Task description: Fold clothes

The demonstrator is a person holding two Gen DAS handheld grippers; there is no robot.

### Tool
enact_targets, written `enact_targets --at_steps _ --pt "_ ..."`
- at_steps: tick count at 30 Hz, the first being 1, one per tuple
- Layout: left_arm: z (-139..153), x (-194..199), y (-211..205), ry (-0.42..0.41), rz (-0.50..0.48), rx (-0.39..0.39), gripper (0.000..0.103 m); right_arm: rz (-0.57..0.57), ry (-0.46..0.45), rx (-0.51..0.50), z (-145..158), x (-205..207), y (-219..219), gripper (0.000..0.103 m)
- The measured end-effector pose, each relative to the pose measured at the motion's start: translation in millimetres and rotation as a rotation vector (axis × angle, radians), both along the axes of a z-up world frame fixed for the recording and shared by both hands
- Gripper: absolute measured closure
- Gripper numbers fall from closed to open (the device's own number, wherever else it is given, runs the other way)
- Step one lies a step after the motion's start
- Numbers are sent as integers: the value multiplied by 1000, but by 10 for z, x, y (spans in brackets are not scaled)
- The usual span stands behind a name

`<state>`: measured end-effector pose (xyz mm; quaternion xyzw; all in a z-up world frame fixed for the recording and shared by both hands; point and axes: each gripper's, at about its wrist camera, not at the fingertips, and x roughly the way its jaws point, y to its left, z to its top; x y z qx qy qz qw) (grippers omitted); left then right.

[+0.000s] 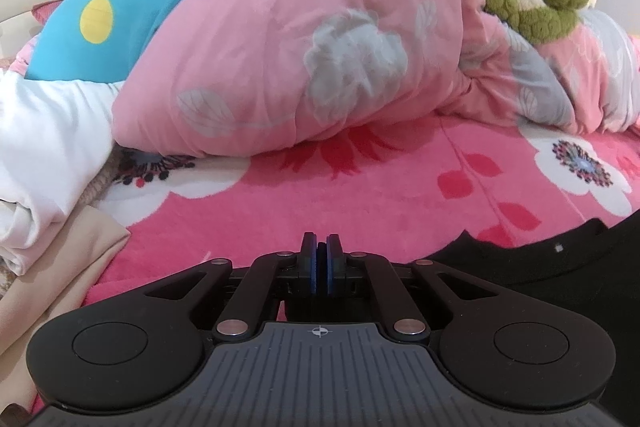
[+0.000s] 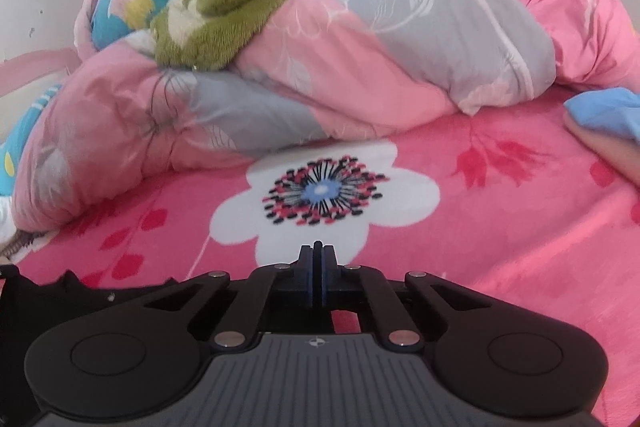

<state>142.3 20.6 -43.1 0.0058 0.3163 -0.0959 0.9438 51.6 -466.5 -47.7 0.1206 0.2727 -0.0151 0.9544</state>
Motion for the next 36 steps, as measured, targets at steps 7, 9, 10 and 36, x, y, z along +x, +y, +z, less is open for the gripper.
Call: enact_targets --at_steps 7,9,10,36 --pt "88 -10 25 -23 6 -13 100 -20 -40 14 76 -45 -16 100" --pt "110 -3 24 -31 7 -16 100 -26 -52 18 98 -58 -21 100" --pt "120 1 24 -34 7 -16 100 -29 -58 20 109 -64 -23 100" --pt "-47 164 233 75 78 -121 99 -92 19 107 -218 100 -258 98"
